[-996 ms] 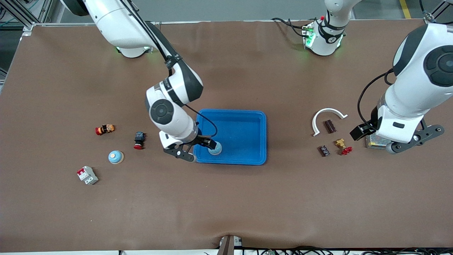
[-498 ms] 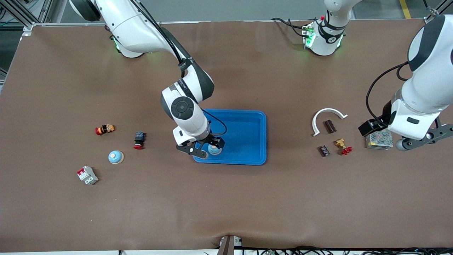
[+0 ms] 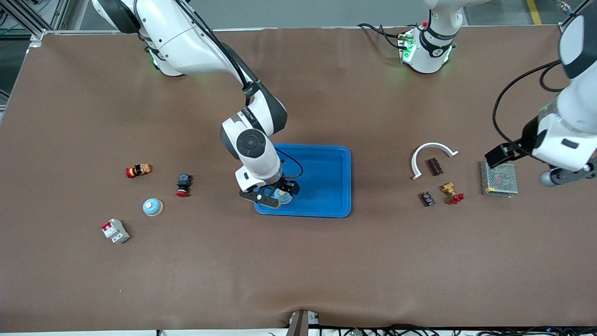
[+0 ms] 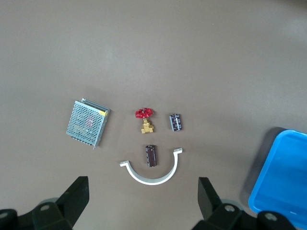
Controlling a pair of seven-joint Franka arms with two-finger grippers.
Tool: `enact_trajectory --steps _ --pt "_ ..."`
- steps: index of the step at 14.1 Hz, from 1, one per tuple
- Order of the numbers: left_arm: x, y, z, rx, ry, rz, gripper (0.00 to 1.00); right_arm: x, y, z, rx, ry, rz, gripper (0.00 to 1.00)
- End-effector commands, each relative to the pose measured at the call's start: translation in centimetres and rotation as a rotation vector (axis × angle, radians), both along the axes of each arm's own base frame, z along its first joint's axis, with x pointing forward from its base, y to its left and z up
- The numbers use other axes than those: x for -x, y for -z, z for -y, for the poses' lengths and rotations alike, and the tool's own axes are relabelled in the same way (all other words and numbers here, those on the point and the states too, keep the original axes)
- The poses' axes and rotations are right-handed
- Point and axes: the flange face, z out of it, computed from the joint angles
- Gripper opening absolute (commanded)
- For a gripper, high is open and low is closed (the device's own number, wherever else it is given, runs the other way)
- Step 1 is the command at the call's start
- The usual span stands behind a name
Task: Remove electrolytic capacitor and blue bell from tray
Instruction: 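Withdraw the left gripper while the right gripper grasps the second bell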
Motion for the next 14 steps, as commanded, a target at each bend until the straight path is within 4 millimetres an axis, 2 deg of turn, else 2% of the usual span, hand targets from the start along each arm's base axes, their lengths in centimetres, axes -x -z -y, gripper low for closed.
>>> enact_trajectory --steps 1,4,8,14 --pt "1.7 -2.6 -2.0 0.029 0.059 0.014 1.00 0.1 1.1 -0.4 0.015 0.003 0.025 1.00" --pt "3.7 -3.8 -2.9 0.023 0.144 0.015 1.00 0.0 2.3 -0.5 0.012 0.002 0.035 1.00" --pt "6.9 -4.3 -2.3 0.019 0.158 0.005 1.00 0.6 3.9 -0.8 0.043 -0.030 0.036 1.00" --pt "8.0 -4.7 -1.8 0.033 0.169 -0.003 1.00 1.0 4.9 -1.3 0.048 -0.015 0.041 1.00"
